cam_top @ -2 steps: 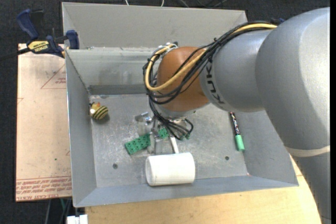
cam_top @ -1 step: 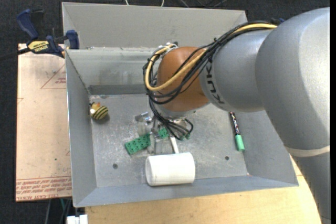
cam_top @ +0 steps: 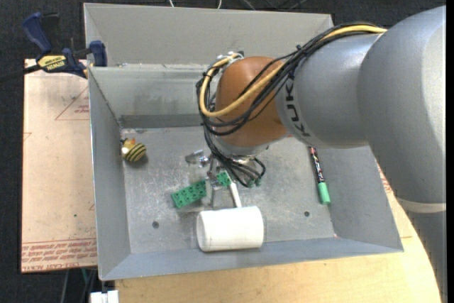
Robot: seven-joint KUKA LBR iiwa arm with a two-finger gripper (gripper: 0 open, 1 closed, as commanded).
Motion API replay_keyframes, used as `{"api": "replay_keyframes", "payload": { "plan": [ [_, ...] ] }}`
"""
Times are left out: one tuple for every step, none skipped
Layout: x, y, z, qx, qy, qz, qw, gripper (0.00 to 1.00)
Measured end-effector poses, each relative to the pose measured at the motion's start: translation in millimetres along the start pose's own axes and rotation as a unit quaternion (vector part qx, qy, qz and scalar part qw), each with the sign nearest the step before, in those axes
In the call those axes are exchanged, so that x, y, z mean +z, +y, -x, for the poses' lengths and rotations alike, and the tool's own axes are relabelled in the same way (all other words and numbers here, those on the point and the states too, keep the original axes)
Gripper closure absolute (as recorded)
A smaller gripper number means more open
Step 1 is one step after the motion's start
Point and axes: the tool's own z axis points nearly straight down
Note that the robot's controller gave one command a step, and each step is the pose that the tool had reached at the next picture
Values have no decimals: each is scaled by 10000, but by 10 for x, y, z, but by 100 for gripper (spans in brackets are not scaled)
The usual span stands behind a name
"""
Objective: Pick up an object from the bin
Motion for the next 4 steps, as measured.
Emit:
{"api": "replay_keyframes", "payload": {
  "plan": [
    [-459,1,28,-2,-46,-6,10000,100],
    [-748,7,25,1,-37,-2,10000,100],
    [-1203,11,25,5,-27,1,10000,100],
    [-1518,10,38,6,-54,-3,10000,100]
  ]
}}
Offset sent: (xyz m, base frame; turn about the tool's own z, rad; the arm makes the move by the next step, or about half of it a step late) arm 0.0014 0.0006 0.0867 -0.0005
